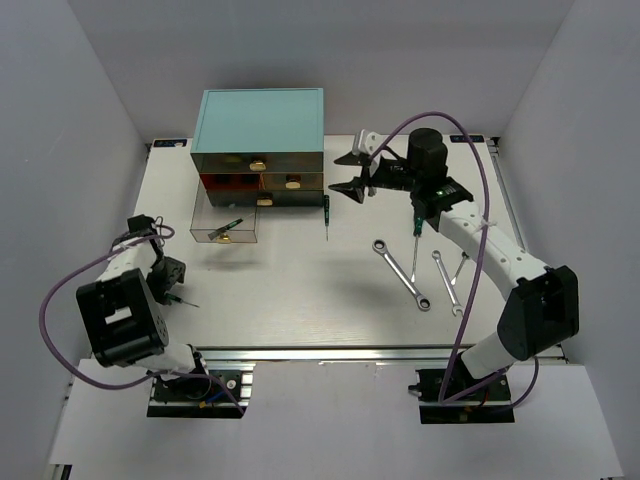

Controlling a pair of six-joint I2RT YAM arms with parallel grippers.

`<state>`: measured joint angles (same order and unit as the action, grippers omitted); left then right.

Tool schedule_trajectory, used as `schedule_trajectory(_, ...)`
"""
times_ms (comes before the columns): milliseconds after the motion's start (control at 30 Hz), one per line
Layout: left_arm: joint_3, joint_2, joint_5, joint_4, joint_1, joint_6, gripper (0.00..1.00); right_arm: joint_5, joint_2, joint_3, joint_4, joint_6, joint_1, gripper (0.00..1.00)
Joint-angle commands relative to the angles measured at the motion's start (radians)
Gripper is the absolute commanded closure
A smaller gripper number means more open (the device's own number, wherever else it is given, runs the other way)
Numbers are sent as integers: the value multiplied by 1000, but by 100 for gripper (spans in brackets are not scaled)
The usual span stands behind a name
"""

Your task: Sort the tools into containers

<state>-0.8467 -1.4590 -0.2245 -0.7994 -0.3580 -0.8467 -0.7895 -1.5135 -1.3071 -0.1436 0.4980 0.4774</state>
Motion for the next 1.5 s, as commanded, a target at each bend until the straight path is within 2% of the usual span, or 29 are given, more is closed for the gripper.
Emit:
schedule_trajectory(0, -22, -47, -2, 71, -16, 51, 30, -36, 70, 14, -7, -44, -57, 37)
schedule_trajectory(33, -22, -73, -1, 77, -18, 55, 31, -39, 73, 15, -4, -49, -66, 37)
schedule_trajectory(167, 1, -103, -1, 100, -22, 60, 48, -28, 96, 32, -1, -73, -112, 37)
schedule_trajectory(200, 15, -104, 10, 115, -28, 60, 59, -27, 99, 40, -1, -81, -117, 37)
schedule_trajectory(300, 35, -93, 27, 138, -33, 58, 74, -14, 116, 57, 7, -82, -134, 37)
schedule_trajectory(333, 44, -89, 31, 143, -33, 57, 85, -11, 118, 66, 13, -82, -137, 37)
schedule_trajectory(433, 38, -41, 65, 140, -35, 55, 100, 18, 128, 75, 33, -79, -148, 35)
schedule_trajectory(467, 35, 4, 70, 129, -33, 57, 100, 29, 130, 74, 56, -81, -148, 31)
schedule_trajectory(500, 31, 32, 76, 117, -33, 58, 100, 64, 130, 75, 62, -90, -148, 14)
schedule_trajectory(533, 15, 60, 82, 100, -33, 58, 100, 93, 130, 75, 70, -134, -148, 11)
schedule_trajectory(633, -6, 191, 73, 23, 4, 55, 100, 135, 113, 68, 122, -179, -152, 11)
schedule_trajectory(667, -11, 234, 77, 2, 17, 60, 100, 98, 98, 52, 171, -179, -157, 14)
schedule_trajectory(700, -14, 329, 86, -4, 17, 69, 100, 79, 90, 49, 185, -185, -158, 36)
schedule_trajectory(767, -34, 412, 100, -29, 17, 116, 100, 33, 72, 46, 199, -209, -164, 63)
schedule_trajectory(800, -72, 448, 102, -41, 19, 133, 100, 0, 67, 46, 203, -214, -164, 84)
schedule_trajectory(833, -95, 486, 102, -61, 17, 150, 100, -14, 62, 48, 203, -216, -164, 91)
schedule_trajectory(900, -176, 497, 144, -106, 17, 188, 100, -39, 49, 51, 199, -236, -164, 98)
schedule_trajectory(1033, -216, 499, 370, -23, 24, 187, 100, -65, 18, 36, 196, -268, -164, 93)
schedule_trajectory(1067, -219, 473, 405, 30, 42, 164, 100, -66, 7, 29, 197, -271, -163, 89)
schedule_trajectory(1100, -222, 454, 462, 63, 63, 153, 100, -63, 3, 26, 199, -269, -163, 78)
schedule_trajectory(1133, -235, 434, 467, 92, 88, 144, 100, -56, -4, 23, 205, -269, -163, 74)
schedule_trajectory(1167, -248, 386, 458, 133, 162, 133, 100, -36, -7, 22, 210, -268, -163, 69)
schedule_trajectory(1200, -264, 355, 433, 150, 204, 135, 100, -25, -11, 19, 220, -268, -164, 57)
schedule_trajectory(1233, -305, 326, 419, 161, 240, 138, 100, -10, -16, 13, 232, -271, -161, 53)
schedule_trajectory(1367, -391, 186, 375, 209, 382, 167, 100, 84, -65, -12, 318, -318, -155, 50)
schedule_trajectory(1433, -410, 141, 346, 224, 395, 175, 100, 105, -70, 3, 320, -341, -155, 49)
schedule_trajectory(1467, -419, 131, 335, 244, 396, 182, 96, 128, -68, 26, 315, -364, -154, 49)
